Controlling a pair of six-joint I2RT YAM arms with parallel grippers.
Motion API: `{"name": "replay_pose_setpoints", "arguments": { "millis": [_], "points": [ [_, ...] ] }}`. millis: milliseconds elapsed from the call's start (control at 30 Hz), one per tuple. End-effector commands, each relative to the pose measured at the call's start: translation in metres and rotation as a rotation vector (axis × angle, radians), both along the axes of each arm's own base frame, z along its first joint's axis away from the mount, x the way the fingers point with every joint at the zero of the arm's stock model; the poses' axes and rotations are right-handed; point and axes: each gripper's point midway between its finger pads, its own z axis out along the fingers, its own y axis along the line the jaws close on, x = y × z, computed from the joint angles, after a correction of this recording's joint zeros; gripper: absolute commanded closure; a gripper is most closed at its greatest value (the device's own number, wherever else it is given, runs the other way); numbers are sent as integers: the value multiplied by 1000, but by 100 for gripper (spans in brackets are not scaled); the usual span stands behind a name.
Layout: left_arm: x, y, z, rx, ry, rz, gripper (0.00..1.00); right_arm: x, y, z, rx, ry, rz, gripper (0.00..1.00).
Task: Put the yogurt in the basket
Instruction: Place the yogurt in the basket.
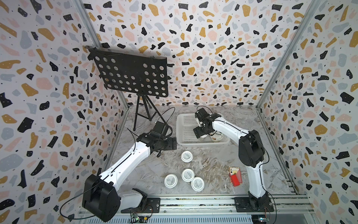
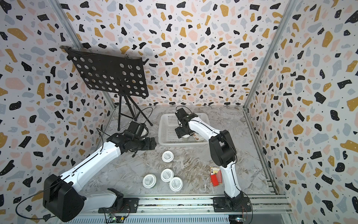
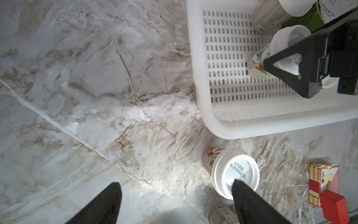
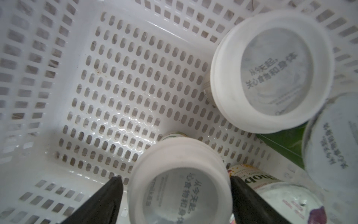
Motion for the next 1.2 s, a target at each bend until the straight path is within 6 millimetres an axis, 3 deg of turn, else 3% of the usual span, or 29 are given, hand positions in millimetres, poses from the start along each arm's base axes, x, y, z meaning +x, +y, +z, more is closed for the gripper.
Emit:
{"name": "replay_pose_setpoints", "arguments": {
  "millis": [0, 233, 600, 1167],
  "points": [
    [7, 1, 12, -6, -45, 7, 7, -7, -2, 33, 51, -36, -5, 8],
    [6, 1, 11, -7, -44, 5, 7, -9, -8, 32, 32, -46, -15, 7],
    [4, 3, 11, -4, -48, 11, 7, -6, -13, 29, -4, -60, -18, 22],
    [5, 4, 11, -1, -48, 14, 7, 9, -15, 25, -35, -91, -20, 24]
  ]
}}
